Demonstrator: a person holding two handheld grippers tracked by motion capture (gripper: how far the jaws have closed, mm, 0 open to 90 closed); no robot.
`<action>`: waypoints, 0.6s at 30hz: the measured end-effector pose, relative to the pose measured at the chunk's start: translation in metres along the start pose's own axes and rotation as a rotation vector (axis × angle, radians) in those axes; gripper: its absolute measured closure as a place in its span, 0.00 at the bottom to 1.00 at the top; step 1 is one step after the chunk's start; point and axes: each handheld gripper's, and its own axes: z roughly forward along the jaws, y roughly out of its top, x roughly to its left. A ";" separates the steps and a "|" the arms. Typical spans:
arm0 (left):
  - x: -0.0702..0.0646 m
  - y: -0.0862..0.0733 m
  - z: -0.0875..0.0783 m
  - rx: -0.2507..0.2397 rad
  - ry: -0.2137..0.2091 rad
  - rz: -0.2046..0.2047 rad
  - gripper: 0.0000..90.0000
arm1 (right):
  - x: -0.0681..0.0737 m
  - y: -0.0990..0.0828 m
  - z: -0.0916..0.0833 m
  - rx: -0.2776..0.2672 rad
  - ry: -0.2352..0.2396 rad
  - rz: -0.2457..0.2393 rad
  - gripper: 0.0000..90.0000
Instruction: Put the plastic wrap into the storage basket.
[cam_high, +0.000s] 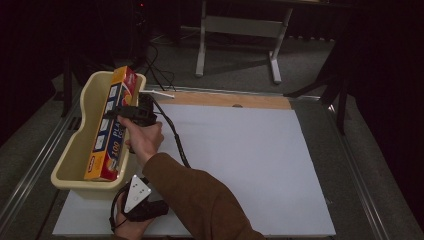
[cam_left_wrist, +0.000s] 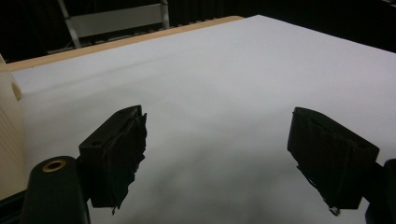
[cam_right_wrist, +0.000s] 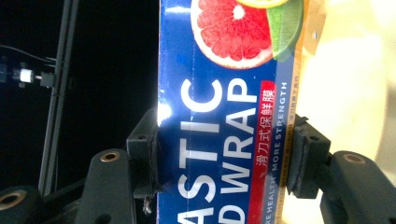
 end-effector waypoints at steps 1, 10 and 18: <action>0.000 0.000 0.000 0.000 0.000 0.000 0.22 | 0.000 0.000 0.000 0.000 0.000 0.000 0.45; 0.002 0.000 0.000 -0.001 0.001 -0.005 0.21 | -0.011 0.007 0.005 0.081 -0.069 0.055 0.43; 0.001 -0.001 0.001 0.007 0.005 0.000 0.21 | -0.001 0.007 -0.006 0.078 -0.048 -0.003 0.40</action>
